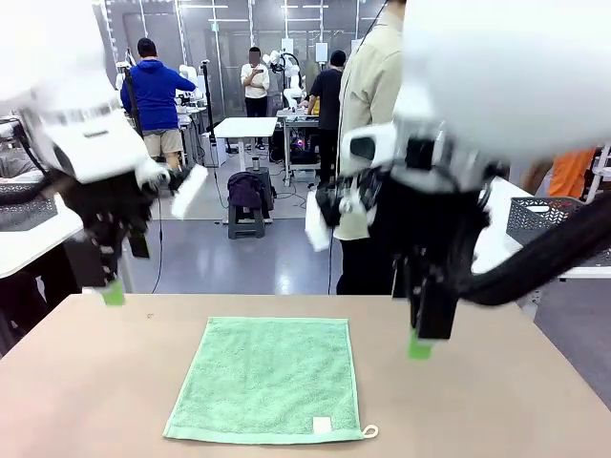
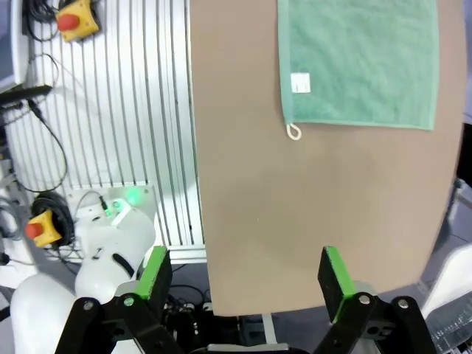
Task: Fold the towels and place them in the basket.
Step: When a person lays out a Towel with hook on the table, fold it in half twice.
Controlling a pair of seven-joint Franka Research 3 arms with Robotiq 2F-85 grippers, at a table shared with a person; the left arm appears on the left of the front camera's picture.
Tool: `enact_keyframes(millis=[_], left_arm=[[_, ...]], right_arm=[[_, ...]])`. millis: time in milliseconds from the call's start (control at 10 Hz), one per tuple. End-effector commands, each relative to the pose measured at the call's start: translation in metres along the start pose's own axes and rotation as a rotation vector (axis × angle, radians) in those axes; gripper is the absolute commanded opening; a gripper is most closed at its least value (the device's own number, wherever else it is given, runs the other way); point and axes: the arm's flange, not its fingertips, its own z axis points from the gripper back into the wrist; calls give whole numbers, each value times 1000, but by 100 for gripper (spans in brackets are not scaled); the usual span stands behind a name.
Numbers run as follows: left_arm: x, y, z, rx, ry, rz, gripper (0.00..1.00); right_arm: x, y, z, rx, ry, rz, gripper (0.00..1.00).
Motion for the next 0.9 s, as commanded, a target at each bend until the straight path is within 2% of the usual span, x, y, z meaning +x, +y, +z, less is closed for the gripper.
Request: enact_keyframes(millis=[0,200,400,600,800], left_arm=[[4,-9,-45,-44,-61,14,100],[3,-22,-94,-89,-119,-13,100],[15,-35,-147,-154,-123,-19,100],[18,-36,-177,-173,-87,-17,100],[13,-31,-207,-169,-43,-31,100]], right_arm=[[7,-6,-42,37,-23,28,100],[9,-8,-80,47,-41,37,100],[12,-12,-115,51,-68,41,100],[17,-22,-151,67,-38,39,100],[23,-35,-192,101,-65,58,100]])
